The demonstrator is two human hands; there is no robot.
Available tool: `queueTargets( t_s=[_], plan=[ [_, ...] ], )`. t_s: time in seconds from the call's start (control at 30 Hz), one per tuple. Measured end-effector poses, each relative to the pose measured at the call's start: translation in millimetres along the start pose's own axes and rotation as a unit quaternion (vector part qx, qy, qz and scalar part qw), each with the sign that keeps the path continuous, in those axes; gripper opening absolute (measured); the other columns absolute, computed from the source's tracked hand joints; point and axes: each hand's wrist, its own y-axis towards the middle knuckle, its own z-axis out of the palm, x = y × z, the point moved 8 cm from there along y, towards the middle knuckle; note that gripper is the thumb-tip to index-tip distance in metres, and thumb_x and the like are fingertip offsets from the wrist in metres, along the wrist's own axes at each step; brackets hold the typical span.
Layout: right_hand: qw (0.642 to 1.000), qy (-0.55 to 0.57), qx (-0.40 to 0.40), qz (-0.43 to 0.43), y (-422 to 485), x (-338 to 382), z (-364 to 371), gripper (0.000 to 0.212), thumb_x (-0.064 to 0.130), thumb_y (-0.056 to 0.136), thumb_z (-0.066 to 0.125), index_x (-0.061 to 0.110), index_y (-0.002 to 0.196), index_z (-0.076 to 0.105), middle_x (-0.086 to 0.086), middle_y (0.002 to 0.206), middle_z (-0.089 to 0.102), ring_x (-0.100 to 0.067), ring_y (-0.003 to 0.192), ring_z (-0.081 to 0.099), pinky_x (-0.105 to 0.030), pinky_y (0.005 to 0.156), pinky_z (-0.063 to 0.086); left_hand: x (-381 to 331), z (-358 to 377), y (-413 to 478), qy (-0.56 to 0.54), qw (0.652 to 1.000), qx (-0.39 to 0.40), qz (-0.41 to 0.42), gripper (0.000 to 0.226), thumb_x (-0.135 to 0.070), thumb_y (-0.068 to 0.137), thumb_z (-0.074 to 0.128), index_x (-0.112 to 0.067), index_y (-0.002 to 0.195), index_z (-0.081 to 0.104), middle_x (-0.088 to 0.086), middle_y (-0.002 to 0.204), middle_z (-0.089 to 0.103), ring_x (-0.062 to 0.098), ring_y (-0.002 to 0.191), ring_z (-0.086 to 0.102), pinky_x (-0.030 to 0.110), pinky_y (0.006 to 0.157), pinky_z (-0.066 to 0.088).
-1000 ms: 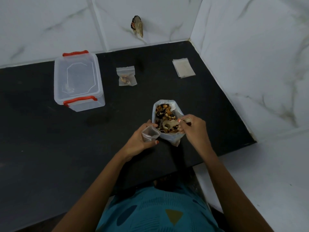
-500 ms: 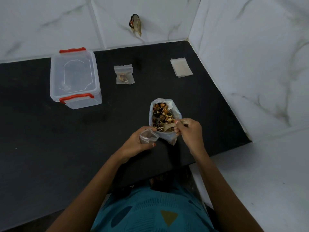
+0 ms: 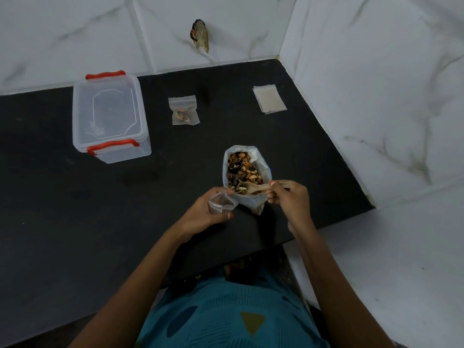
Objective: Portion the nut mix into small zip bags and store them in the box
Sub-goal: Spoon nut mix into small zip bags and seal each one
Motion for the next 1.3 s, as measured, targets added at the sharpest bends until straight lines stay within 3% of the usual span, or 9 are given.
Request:
queueTargets(
  t_s=[0.2, 0.37, 0.53, 0.7, 1.1, 1.2, 1.3],
  plan=[
    [1.000, 0.008, 0.004, -0.005, -0.3, 3.7, 2.2, 0.007, 0.007, 0.089, 0.056, 0.007, 0.086, 0.062, -0.004, 0.067, 0.062, -0.006, 0.057, 0.058, -0.011, 0.051, 0.048, -1.3, -0.2, -2.4, 0.014, 1.000, 0.000, -0.008, 0.045, -0.001, 0.080, 0.065, -0.028, 0.113, 0.053, -0.014, 0.113, 0.053, -0.014, 0.096, 0.054, 0.007, 0.079, 0.045],
    [1.000, -0.021, 0.013, -0.019, -3.8, -2.6, 11.0, 0.007, 0.010, 0.090, 0.056, 0.008, 0.086, 0.062, -0.002, 0.068, 0.063, -0.006, 0.059, 0.059, -0.016, 0.057, 0.049, -2.7, 2.1, -2.4, 0.021, 1.000, 0.005, -0.003, 0.044, 0.000, 0.080, 0.066, -0.030, 0.110, 0.053, -0.013, 0.112, 0.053, -0.013, 0.095, 0.054, 0.007, 0.078, 0.045],
    [1.000, 0.007, 0.013, 0.009, -1.8, -8.8, 7.2, 0.012, 0.009, 0.089, 0.057, -0.001, 0.094, 0.063, -0.004, 0.067, 0.062, -0.007, 0.058, 0.058, -0.015, 0.055, 0.049, -2.7, 0.7, -2.4, 0.023, 1.000, -0.002, 0.000, 0.045, 0.000, 0.080, 0.065, -0.032, 0.109, 0.053, -0.013, 0.112, 0.054, -0.012, 0.096, 0.054, 0.008, 0.079, 0.045],
    [0.991, -0.098, 0.042, -0.077, -7.6, 9.4, 18.9, 0.009, 0.007, 0.091, 0.054, 0.006, 0.095, 0.063, 0.000, 0.065, 0.061, 0.004, 0.051, 0.057, -0.009, 0.051, 0.046, -3.9, 1.4, -2.1, 0.014, 1.000, -0.009, 0.005, 0.045, 0.002, 0.079, 0.065, -0.029, 0.109, 0.053, -0.012, 0.111, 0.055, -0.012, 0.095, 0.055, 0.009, 0.081, 0.046],
    [0.993, 0.095, 0.030, 0.067, -0.6, -9.6, 4.8, 0.005, 0.006, 0.089, 0.058, 0.005, 0.085, 0.061, -0.007, 0.069, 0.061, -0.009, 0.060, 0.057, -0.017, 0.056, 0.050, -1.7, -3.5, -2.2, 0.033, 0.999, 0.001, -0.016, 0.046, -0.004, 0.080, 0.066, -0.033, 0.113, 0.050, -0.019, 0.114, 0.050, -0.011, 0.100, 0.052, 0.010, 0.078, 0.043],
    [0.991, 0.107, 0.034, 0.076, -1.2, -7.8, 4.9, 0.006, 0.006, 0.089, 0.057, 0.003, 0.087, 0.062, -0.007, 0.070, 0.061, -0.009, 0.061, 0.056, -0.019, 0.060, 0.049, -3.2, -10.8, -2.6, 0.047, 0.999, -0.018, -0.009, 0.050, -0.005, 0.080, 0.066, -0.034, 0.116, 0.047, -0.029, 0.119, 0.039, -0.011, 0.114, 0.038, 0.008, 0.086, 0.036],
    [0.989, 0.121, 0.038, 0.077, -2.5, -5.0, 3.2, 0.007, 0.006, 0.090, 0.056, 0.005, 0.086, 0.062, -0.006, 0.070, 0.060, -0.009, 0.062, 0.055, -0.021, 0.064, 0.048, -7.6, -22.0, -1.4, 0.068, 0.995, -0.068, 0.007, 0.056, -0.006, 0.078, 0.069, -0.034, 0.120, 0.043, -0.021, 0.128, 0.039, -0.003, 0.117, 0.041, 0.017, 0.093, 0.039]
  ],
)
